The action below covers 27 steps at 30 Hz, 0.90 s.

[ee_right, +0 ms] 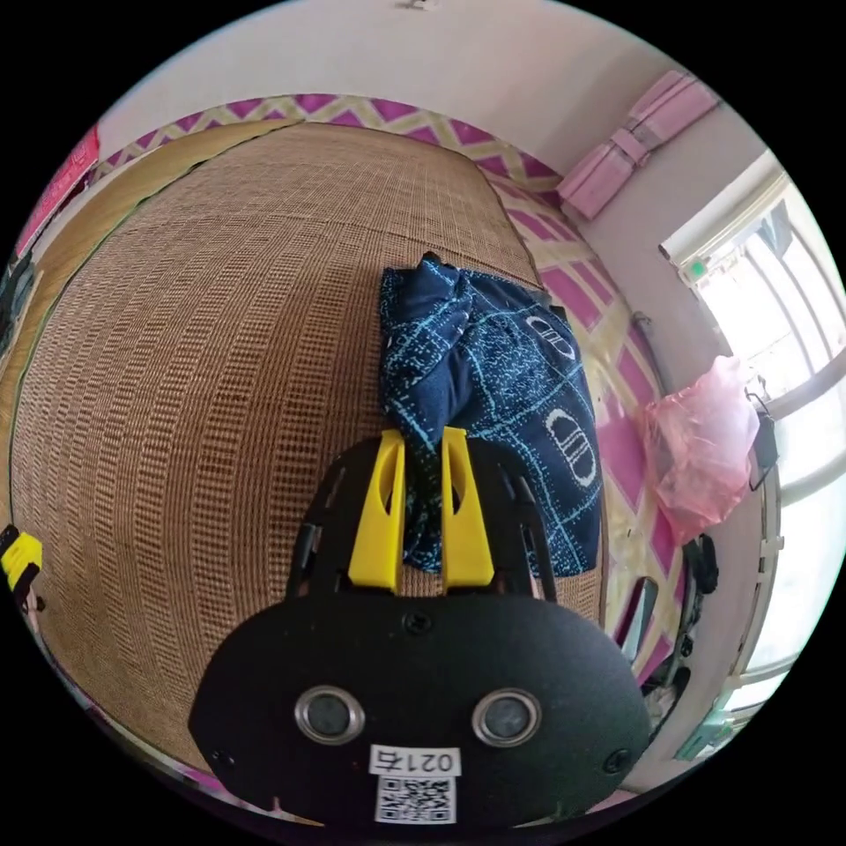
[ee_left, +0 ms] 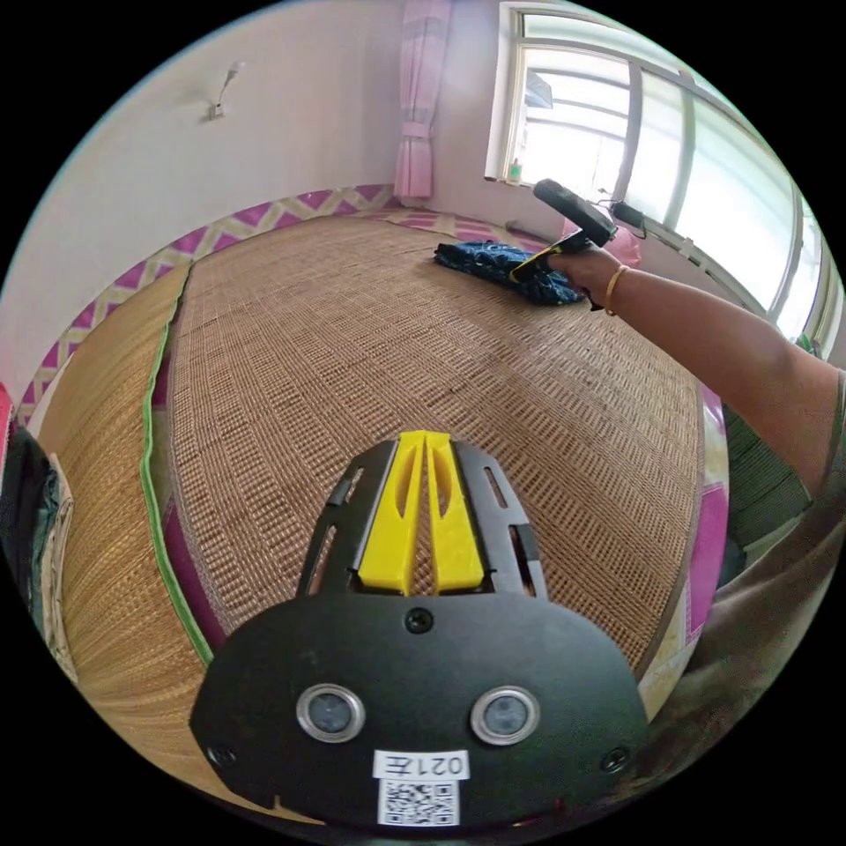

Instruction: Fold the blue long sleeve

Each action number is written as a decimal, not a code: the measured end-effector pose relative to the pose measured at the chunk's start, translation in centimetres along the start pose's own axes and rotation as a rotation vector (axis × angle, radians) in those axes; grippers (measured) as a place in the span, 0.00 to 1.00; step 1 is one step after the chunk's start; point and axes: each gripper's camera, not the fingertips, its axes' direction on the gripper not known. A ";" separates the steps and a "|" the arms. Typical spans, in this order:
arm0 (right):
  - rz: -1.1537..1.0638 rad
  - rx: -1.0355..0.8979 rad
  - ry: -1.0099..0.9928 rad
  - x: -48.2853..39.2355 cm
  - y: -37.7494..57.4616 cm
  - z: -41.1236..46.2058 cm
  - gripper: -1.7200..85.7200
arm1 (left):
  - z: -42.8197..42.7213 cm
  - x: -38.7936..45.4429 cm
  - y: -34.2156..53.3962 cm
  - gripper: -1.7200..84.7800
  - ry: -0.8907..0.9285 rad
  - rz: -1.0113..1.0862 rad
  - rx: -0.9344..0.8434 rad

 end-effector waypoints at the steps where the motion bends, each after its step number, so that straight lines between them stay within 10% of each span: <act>1: -0.011 -0.003 -0.002 -0.2 0.0 -0.7 0.09 | -1.1 -1.0 -0.1 0.01 -0.014 -0.025 -0.017; 15: -0.229 0.067 -0.873 -25.1 13.5 -18.7 0.09 | -19.0 -9.7 8.5 0.01 0.030 -0.279 0.028; 27: -0.206 0.167 -0.905 -30.5 20.0 -19.5 0.15 | -28.9 -16.1 20.7 0.01 -0.022 -0.468 0.031</act>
